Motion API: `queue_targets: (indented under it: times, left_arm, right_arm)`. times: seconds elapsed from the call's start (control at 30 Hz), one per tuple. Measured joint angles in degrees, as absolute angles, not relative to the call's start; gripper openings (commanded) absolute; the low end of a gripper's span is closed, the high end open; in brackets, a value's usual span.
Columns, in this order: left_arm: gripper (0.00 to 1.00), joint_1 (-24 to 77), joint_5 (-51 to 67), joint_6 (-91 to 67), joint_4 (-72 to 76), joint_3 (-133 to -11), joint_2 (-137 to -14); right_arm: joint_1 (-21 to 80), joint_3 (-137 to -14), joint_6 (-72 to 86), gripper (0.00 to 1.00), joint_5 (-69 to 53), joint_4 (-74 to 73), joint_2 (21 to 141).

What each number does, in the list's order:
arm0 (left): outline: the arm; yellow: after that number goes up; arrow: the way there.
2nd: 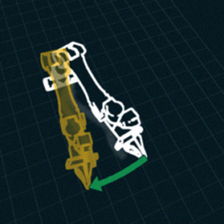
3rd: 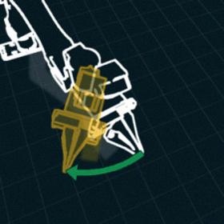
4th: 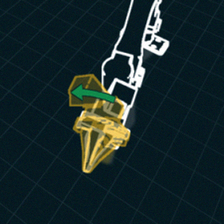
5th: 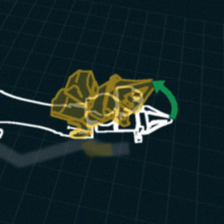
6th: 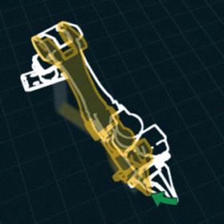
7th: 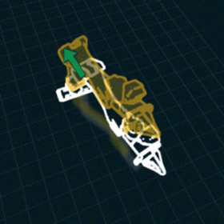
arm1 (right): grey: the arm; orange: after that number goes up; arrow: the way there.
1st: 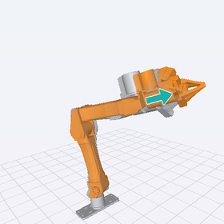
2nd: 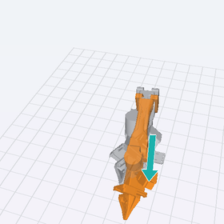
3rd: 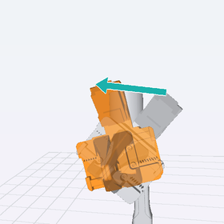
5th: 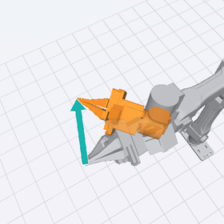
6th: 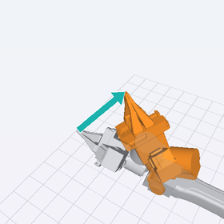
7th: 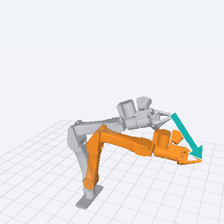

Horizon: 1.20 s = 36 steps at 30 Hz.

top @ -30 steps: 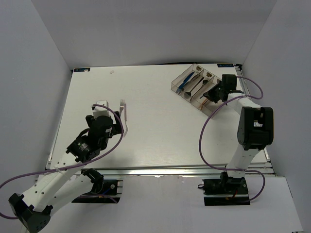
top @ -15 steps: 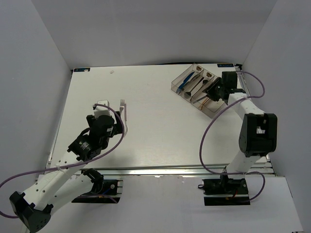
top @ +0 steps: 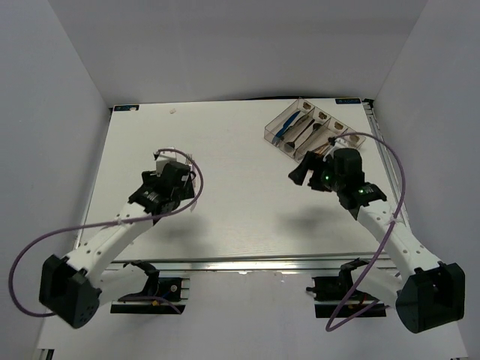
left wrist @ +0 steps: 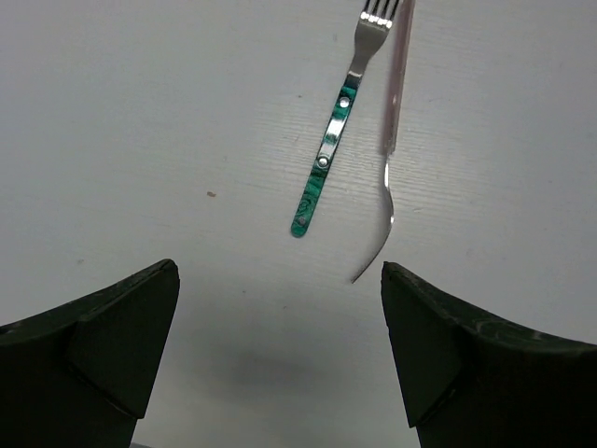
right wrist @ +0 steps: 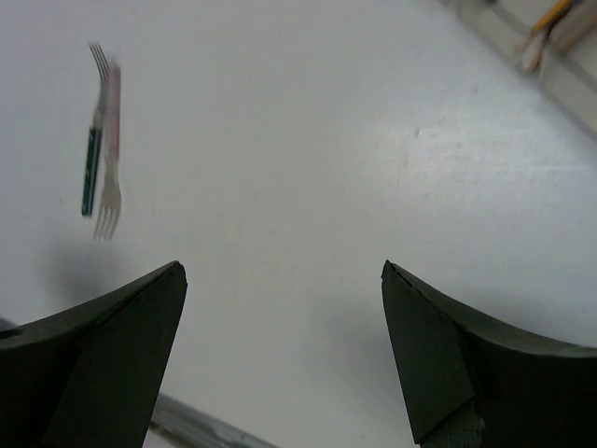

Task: Sort the eating utensils into containers

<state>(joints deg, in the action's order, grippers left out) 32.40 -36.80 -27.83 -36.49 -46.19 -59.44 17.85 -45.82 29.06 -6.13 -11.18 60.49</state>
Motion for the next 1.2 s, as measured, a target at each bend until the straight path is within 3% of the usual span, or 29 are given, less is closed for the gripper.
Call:
queue_targets:
  times: [0.23,0.43,0.7,0.87,0.97,1.03,1.2]
  left_arm:
    - [0.98,21.6,-25.6,-26.4,-34.0,-51.4,-79.8]
    - [0.95,19.0,-19.5,-25.1,-32.9,-58.8,-92.5]
    - [0.81,15.9,-15.7,-25.3,-30.6,-59.0,-98.2]
    - [0.78,14.8,-14.9,-26.7,-28.8,-57.8,-98.9]
    - [0.69,14.8,-14.4,-27.5,-27.4,-57.4,-98.9]
    - [0.53,14.8,-14.2,-28.1,-26.5,-57.1,-99.0]
    - [0.32,14.8,-14.4,-29.2,-24.1,-56.3,-99.1]
  right_arm:
    - [19.8,-36.5,27.8,0.89,-15.7,-13.5,56.8]
    - [20.6,-33.4,27.8,0.89,-20.7,-11.7,55.7]
    - [21.0,-32.8,27.6,0.89,-23.9,-11.6,52.5]
    - [21.0,-32.8,27.6,0.89,-24.2,-11.6,49.7]
    - [21.0,-32.8,27.6,0.89,-24.2,-11.8,48.8]
    - [21.0,-32.8,27.7,0.89,-24.2,-11.9,48.5]
    - [21.0,-32.8,28.1,0.89,-24.5,-11.9,48.0]
